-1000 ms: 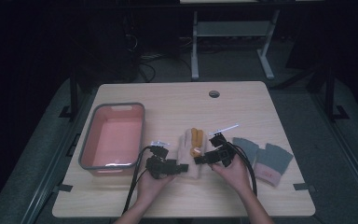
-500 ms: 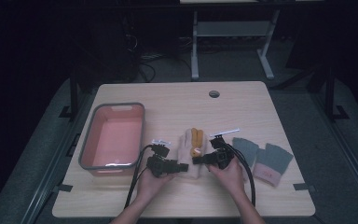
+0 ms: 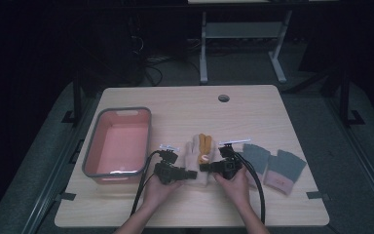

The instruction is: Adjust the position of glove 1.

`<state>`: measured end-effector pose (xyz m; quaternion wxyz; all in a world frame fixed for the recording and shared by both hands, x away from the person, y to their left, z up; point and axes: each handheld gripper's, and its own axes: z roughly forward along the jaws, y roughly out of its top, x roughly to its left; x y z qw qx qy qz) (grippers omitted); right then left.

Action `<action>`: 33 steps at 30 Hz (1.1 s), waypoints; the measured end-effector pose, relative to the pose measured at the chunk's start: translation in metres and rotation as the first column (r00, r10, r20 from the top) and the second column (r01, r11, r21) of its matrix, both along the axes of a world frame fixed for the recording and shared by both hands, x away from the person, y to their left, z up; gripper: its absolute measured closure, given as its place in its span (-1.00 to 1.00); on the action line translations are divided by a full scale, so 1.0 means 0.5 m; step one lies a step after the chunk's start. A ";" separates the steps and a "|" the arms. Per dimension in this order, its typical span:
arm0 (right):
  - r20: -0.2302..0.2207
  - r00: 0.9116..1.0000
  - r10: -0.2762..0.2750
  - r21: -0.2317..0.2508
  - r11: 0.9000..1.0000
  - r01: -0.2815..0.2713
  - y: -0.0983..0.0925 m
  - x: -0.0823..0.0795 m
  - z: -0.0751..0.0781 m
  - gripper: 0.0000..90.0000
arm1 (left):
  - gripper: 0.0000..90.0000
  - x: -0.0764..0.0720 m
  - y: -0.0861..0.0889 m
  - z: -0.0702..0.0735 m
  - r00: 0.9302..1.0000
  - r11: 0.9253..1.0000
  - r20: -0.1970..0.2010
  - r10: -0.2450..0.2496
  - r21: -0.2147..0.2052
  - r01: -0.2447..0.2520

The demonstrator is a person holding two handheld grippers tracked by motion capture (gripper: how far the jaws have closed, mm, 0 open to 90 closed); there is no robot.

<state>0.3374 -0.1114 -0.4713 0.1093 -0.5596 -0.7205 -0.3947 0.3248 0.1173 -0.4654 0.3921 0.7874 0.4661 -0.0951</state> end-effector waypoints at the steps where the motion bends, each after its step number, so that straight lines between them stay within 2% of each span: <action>1: 0.001 1.000 0.000 -0.001 1.000 0.000 0.001 0.000 0.000 0.48 | 0.28 0.001 0.000 0.000 1.000 1.000 -0.005 -0.002 -0.001 0.002; 5: -0.003 1.000 0.011 0.006 1.000 -0.011 0.004 0.004 -0.003 0.55 | 0.32 0.005 0.000 -0.002 1.000 1.000 -0.018 0.000 -0.013 0.000; 7: -0.033 0.999 0.012 0.037 0.999 -0.011 0.000 0.008 -0.006 0.58 | 0.34 0.009 0.000 -0.005 0.999 0.999 -0.035 0.016 -0.037 -0.017; 12: -0.037 0.999 0.027 0.036 0.999 -0.026 -0.001 0.011 -0.006 0.64 | 0.42 0.015 0.002 -0.008 0.999 0.998 -0.047 0.013 -0.057 -0.016; 13: -0.005 0.999 0.052 0.028 0.998 -0.052 -0.003 0.010 -0.002 0.71 | 0.45 0.017 0.004 -0.009 0.998 0.997 -0.055 0.011 -0.069 -0.015; 16: 0.014 0.998 0.065 0.038 0.997 -0.066 -0.006 0.009 0.000 0.75 | 0.48 0.022 0.013 -0.012 0.995 0.993 -0.100 0.016 -0.113 -0.028; 24: 0.016 0.995 0.096 0.040 0.994 -0.097 -0.011 0.008 0.013 0.79 | 0.50 0.015 0.011 -0.003 0.996 0.992 -0.084 0.016 -0.126 -0.026; 28: 0.027 0.993 0.112 0.018 0.994 -0.112 -0.013 0.004 0.022 0.81 | 0.50 0.013 0.009 0.002 0.997 0.991 -0.076 0.007 -0.130 -0.017; 29: 0.045 0.992 0.116 0.015 0.993 -0.117 -0.014 0.003 0.028 0.81 | 0.50 0.011 0.009 0.007 0.998 0.991 -0.068 0.009 -0.135 -0.018; 33: 0.062 0.991 0.119 0.015 0.993 -0.121 -0.014 0.001 0.045 0.82 | 0.51 0.011 0.011 0.017 0.999 0.990 -0.052 0.002 -0.142 -0.010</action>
